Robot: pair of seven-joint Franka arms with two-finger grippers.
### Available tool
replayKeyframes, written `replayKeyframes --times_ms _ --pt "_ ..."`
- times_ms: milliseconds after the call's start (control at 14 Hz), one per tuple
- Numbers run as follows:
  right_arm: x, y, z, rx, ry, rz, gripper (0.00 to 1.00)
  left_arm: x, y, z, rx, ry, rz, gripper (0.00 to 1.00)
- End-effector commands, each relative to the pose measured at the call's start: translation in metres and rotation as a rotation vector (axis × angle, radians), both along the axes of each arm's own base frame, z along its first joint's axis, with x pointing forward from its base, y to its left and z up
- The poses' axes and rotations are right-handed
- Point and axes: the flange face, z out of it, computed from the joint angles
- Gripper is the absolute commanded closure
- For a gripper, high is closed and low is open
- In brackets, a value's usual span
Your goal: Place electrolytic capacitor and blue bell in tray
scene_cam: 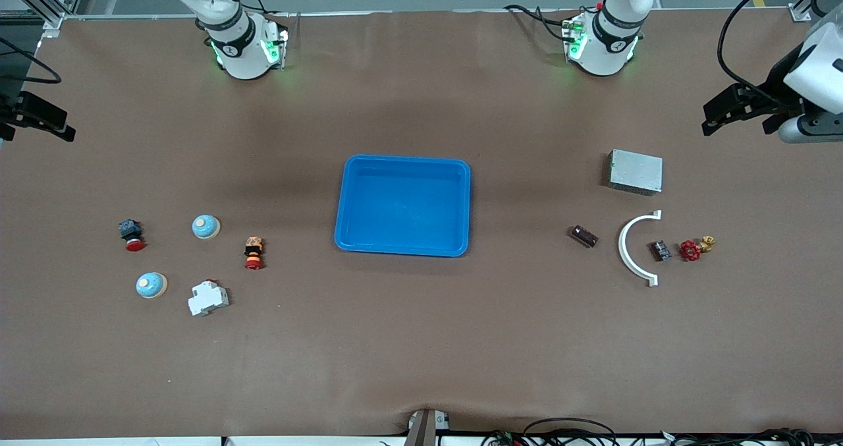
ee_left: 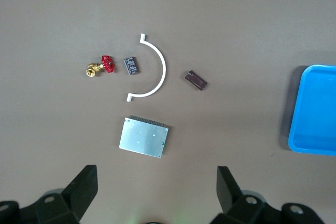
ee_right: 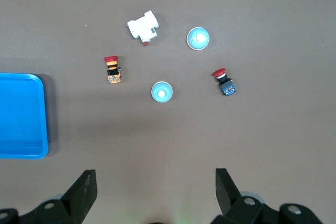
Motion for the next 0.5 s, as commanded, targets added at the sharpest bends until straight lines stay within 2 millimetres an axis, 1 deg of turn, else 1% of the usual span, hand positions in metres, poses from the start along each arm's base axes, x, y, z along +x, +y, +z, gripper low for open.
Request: replayKeyframes --times_ms 0,356,427 --pt "-0.0025 -0.0022 0.0116 0.014 -0.013 0.004 0.0 0.0041 -0.0018 0.0018 -0.001 0.013 -0.009 0.0" --pt "-0.0011 0.0052 0.0128 0.014 -0.021 0.018 0.0 0.0055 0.0028 0.0001 0.003 0.016 -0.005 0.0" --pt "-0.001 0.0067 0.0128 0.012 -0.02 0.02 0.0 0.0088 0.0019 -0.0056 0.021 0.023 -0.009 0.0"
